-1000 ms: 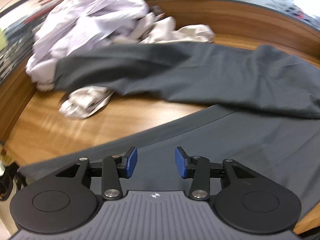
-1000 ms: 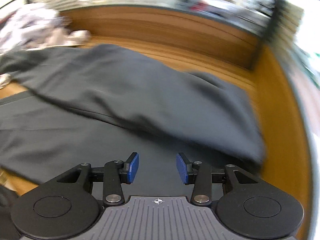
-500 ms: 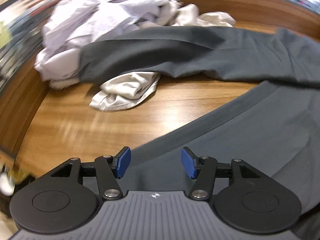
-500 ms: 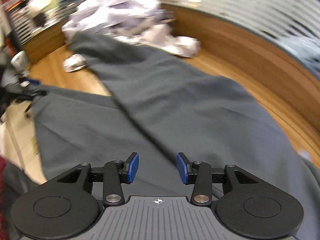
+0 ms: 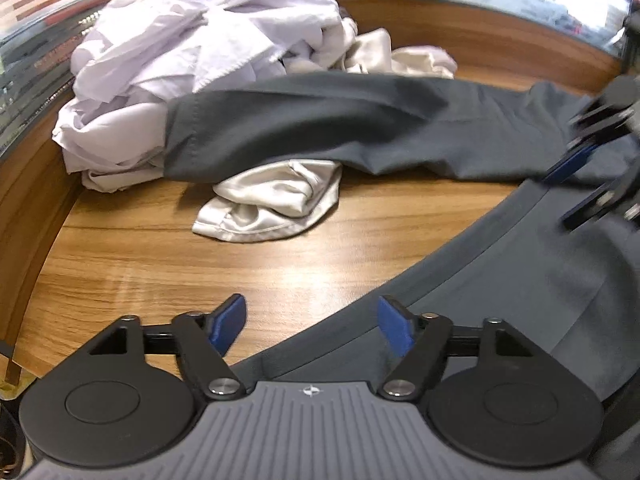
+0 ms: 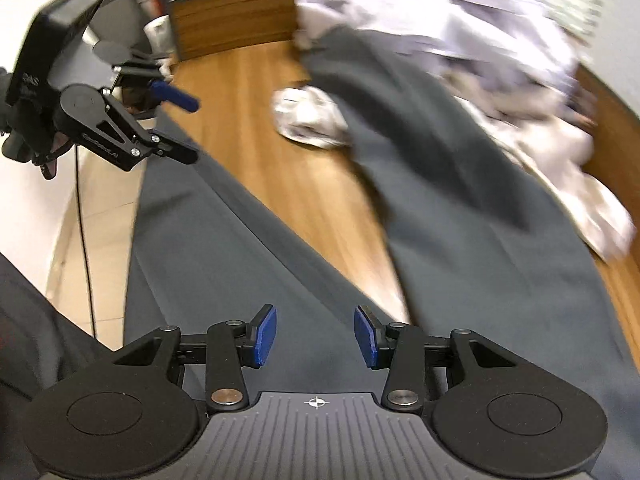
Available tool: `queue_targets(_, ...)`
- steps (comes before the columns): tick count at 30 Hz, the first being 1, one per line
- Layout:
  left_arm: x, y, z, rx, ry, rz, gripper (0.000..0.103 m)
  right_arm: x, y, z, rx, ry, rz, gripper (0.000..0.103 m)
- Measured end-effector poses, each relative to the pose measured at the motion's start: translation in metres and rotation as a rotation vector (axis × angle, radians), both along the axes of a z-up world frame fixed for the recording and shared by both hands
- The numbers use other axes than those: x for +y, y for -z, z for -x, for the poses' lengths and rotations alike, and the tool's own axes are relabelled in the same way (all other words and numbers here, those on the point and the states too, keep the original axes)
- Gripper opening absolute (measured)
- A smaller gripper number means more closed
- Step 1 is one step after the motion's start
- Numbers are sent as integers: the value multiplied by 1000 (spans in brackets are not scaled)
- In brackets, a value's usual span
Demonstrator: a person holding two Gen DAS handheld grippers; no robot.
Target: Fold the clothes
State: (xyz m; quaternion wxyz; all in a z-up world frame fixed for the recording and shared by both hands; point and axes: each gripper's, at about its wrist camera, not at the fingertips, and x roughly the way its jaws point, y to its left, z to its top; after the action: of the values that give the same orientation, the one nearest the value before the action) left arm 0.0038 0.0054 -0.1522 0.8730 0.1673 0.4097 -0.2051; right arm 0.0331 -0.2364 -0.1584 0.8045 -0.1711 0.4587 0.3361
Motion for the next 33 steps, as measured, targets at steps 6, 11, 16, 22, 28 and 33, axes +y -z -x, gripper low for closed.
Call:
queue_targets(6,12,-8,8,-31,11,51,101,55,16,-31,-16,-168,16,59)
queue_targets(11,22,-1,11,-31,15,18,101,80,23,-45,1,-256,15,59)
queue_targets(16,33,12,4,21,65,-37,101,98,35,-56,56,-335,45,35)
queue_targets(22,35,20,-10,50,151,-46,101,103,32,-56,54,-359,53,3)
queue_targets(28,19,21,-23,107,246,60,98,95,11,-41,-35,-345,29,3)
queue_targets(33,3,31,-32,198,293,105,59,95,-3,-27,-119,-340,48,3)
